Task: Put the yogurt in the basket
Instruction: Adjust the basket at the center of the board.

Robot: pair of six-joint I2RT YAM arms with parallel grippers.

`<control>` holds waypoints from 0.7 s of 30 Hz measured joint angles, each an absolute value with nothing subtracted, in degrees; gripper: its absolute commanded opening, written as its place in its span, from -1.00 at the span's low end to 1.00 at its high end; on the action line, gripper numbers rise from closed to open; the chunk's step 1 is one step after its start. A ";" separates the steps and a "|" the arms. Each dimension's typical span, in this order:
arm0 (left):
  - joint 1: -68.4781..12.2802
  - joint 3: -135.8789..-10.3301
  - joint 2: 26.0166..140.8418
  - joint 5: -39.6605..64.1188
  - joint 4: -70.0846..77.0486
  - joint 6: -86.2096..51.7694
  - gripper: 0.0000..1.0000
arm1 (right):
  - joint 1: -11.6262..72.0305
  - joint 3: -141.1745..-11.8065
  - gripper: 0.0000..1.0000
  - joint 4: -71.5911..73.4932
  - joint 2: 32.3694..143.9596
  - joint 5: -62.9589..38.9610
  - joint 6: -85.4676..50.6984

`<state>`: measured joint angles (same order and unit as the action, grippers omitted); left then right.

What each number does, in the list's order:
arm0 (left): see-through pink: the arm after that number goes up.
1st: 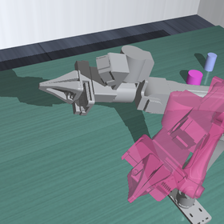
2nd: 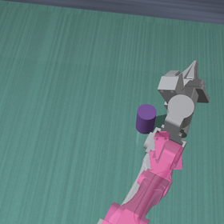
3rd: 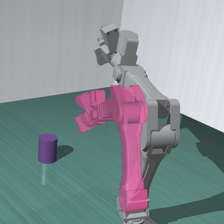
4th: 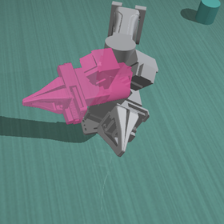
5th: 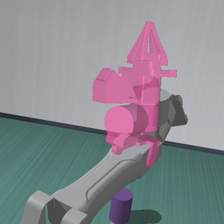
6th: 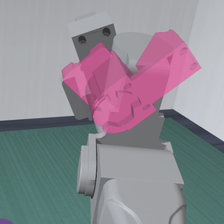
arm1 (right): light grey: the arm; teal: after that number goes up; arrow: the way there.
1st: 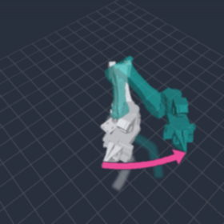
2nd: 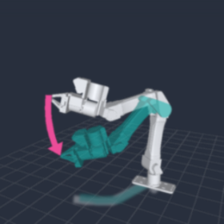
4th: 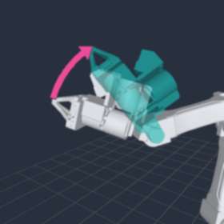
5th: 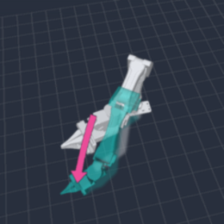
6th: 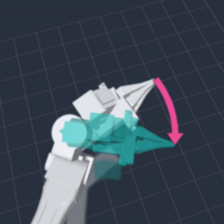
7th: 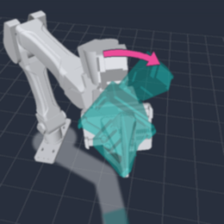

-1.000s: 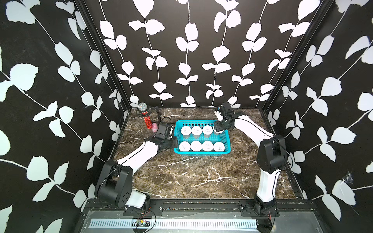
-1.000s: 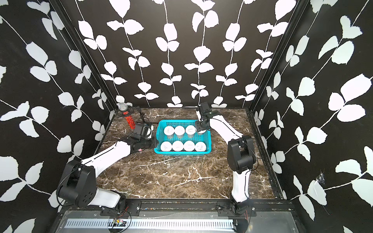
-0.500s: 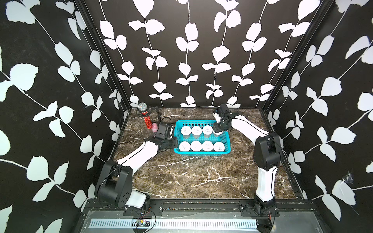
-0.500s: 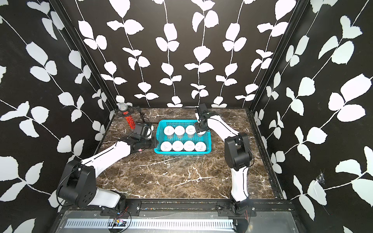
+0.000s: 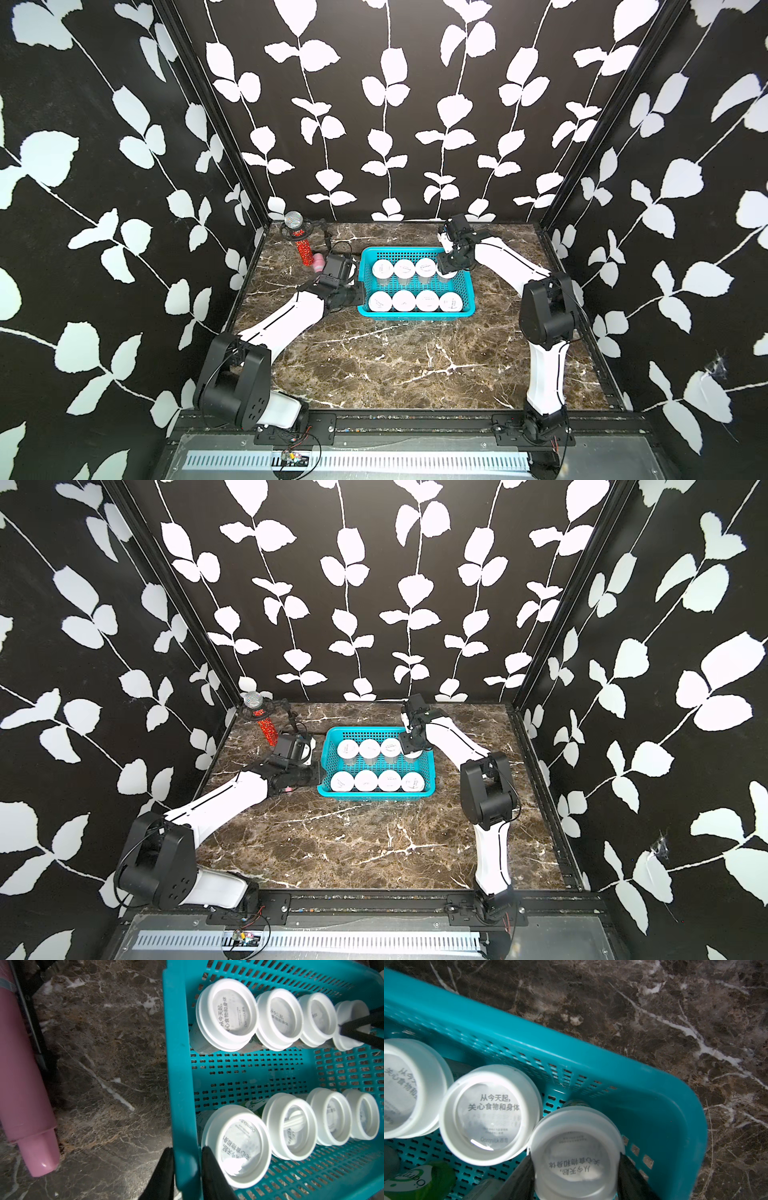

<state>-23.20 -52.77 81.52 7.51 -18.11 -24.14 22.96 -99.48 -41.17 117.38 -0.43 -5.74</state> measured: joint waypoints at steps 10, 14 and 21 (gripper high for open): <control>-23.20 -52.77 81.45 7.42 -18.13 -23.97 -0.52 | 23.24 -101.34 0.06 -42.68 118.13 2.24 -7.29; -23.20 -52.77 81.43 7.42 -18.13 -23.97 -0.52 | 23.27 -102.04 0.07 -43.03 119.24 2.20 -7.53; -23.20 -52.75 81.41 7.40 -18.13 -23.97 -0.52 | 23.31 -102.72 0.23 -43.29 119.85 2.39 -8.08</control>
